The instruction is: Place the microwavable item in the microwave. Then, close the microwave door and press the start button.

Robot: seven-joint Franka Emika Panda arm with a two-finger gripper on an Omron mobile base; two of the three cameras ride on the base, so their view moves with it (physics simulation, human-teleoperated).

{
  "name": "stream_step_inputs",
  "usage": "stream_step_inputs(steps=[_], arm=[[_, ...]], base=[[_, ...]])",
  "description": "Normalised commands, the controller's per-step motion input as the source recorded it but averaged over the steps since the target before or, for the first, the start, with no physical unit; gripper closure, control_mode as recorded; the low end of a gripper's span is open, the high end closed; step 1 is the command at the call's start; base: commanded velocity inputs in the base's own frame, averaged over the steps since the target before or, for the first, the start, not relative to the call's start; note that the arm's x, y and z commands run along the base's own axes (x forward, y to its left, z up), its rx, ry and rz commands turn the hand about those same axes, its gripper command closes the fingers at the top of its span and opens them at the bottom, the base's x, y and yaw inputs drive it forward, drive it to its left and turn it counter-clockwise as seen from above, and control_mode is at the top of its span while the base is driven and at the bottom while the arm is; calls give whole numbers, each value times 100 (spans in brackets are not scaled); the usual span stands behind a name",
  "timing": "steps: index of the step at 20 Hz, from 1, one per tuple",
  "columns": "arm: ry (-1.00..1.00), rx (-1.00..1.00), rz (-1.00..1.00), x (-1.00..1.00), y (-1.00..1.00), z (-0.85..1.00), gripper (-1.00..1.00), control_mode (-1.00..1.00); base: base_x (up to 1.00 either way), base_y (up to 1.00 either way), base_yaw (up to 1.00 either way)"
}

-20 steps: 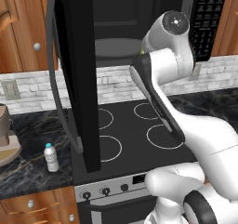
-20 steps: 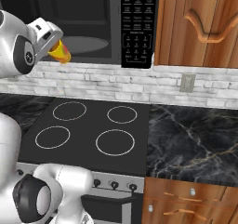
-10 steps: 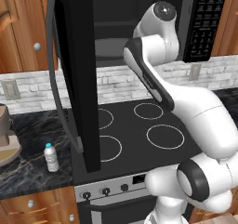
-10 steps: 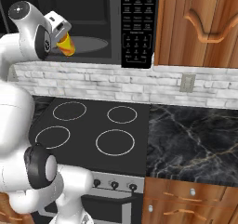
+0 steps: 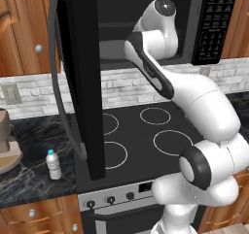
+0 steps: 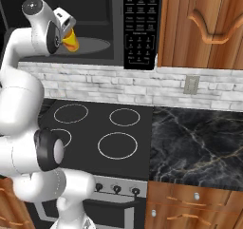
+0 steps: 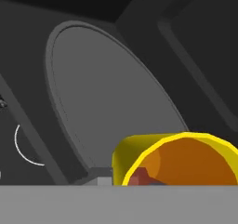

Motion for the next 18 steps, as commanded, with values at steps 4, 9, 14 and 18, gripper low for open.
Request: stream_step_inputs(steps=[4, 9, 14, 18], arm=[[4, -3, 6, 55, 19, 1, 100, -100], [12, -5, 3, 53, 14, -13, 100, -100], [11, -4, 1, 37, 7, -20, 100, -100], [5, 0, 0, 7, 0, -1, 100, -100]], base=[[0, 0, 0], [0, 0, 0], [0, 0, 0], [0, 0, 0]])
